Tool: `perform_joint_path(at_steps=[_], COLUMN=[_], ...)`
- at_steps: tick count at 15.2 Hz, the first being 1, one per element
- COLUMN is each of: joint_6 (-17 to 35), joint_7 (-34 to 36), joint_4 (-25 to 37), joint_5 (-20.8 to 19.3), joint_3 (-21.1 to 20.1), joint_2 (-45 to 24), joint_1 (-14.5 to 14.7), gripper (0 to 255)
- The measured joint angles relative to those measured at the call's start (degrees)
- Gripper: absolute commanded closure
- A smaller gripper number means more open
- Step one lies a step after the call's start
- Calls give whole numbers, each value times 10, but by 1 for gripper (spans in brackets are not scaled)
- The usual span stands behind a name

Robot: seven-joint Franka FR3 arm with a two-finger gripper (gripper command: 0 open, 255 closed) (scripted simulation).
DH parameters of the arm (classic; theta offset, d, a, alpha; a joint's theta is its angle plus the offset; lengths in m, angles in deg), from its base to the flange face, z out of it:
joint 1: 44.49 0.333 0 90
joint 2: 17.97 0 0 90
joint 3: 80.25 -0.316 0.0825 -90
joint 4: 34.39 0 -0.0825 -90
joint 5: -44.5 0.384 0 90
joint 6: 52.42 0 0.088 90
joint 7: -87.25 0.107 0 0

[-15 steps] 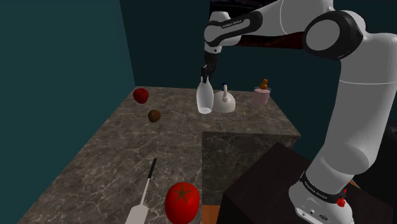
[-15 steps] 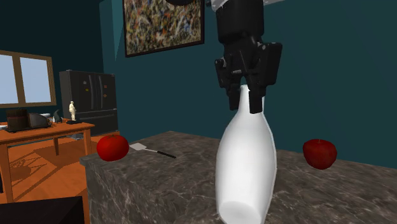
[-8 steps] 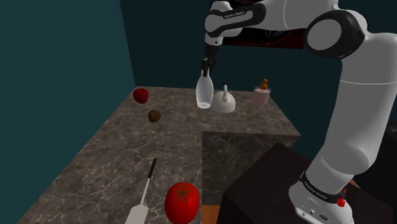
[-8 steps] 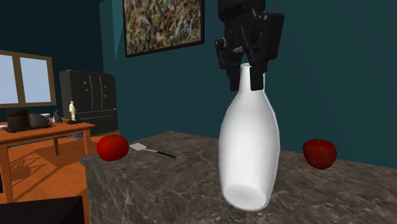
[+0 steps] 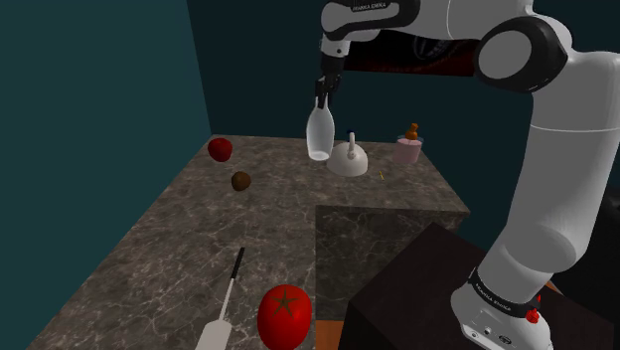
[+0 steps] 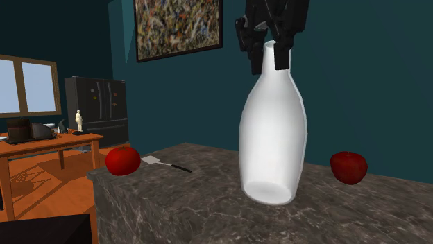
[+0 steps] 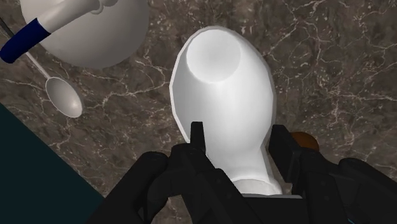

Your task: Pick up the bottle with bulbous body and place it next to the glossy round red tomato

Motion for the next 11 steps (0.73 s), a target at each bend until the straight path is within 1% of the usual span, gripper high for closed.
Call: perform_joint_path(at_steps=[4, 8, 11], joint_6=[-30, -66, -76], joint_7=[1, 2, 24], joint_4=[31, 77, 66], joint_5=[0, 0, -5], joint_3=[0, 0, -6], joint_2=[-1, -11, 11], joint_1=[0, -1, 14], gripper=[255, 255, 255])
